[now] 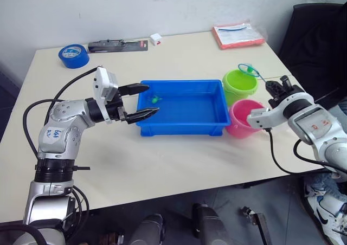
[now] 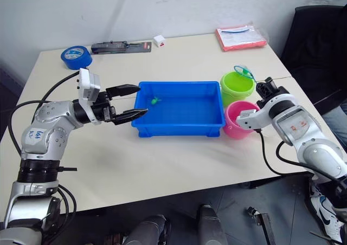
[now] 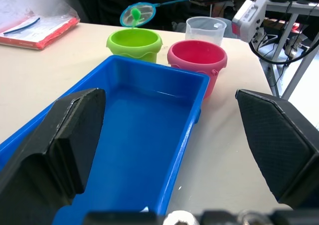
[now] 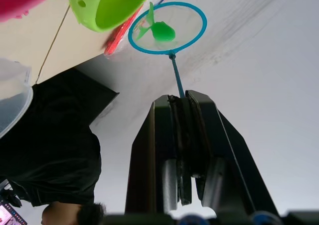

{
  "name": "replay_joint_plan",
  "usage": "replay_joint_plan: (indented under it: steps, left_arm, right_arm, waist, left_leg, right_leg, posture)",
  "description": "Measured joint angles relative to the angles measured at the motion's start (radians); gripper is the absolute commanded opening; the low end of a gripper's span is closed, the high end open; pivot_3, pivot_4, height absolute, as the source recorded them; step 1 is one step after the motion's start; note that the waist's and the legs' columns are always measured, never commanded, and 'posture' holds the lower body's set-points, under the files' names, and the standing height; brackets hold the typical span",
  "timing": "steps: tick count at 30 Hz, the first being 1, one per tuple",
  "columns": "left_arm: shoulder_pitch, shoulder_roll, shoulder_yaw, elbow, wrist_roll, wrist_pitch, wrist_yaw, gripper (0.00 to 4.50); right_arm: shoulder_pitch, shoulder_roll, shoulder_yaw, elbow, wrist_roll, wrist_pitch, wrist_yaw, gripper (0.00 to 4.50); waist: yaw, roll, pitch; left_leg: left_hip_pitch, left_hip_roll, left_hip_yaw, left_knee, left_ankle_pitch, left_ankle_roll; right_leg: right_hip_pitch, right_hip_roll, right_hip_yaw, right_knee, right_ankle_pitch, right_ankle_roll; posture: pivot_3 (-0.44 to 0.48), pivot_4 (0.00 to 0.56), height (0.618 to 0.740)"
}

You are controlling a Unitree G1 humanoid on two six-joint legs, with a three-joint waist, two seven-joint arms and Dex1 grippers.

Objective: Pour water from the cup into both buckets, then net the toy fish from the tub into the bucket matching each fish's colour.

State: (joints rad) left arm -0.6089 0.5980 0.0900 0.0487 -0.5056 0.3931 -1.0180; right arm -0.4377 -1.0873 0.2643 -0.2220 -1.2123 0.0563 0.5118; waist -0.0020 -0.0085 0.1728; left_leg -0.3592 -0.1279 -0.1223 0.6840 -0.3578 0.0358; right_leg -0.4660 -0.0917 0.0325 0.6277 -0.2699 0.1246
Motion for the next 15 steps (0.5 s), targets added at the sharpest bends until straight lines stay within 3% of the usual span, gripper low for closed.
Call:
replay_joint_plan:
  steps: [15]
  left_arm:
    - [0.001,-0.004,0.0,0.0,0.002,0.0,0.0,4.5]
  right_arm:
    - [0.011,0.031,0.0,0.011,-0.138,-0.024,-0.061,0.78]
  waist:
    - [0.0,0.0,0.0]
  left_leg:
    - [0.0,0.0,0.0,0.0,0.0,0.0]
  right_leg:
    - [0.0,0.0,0.0,0.0,0.0,0.0]
  posture:
    - [0.0,0.15,0.74]
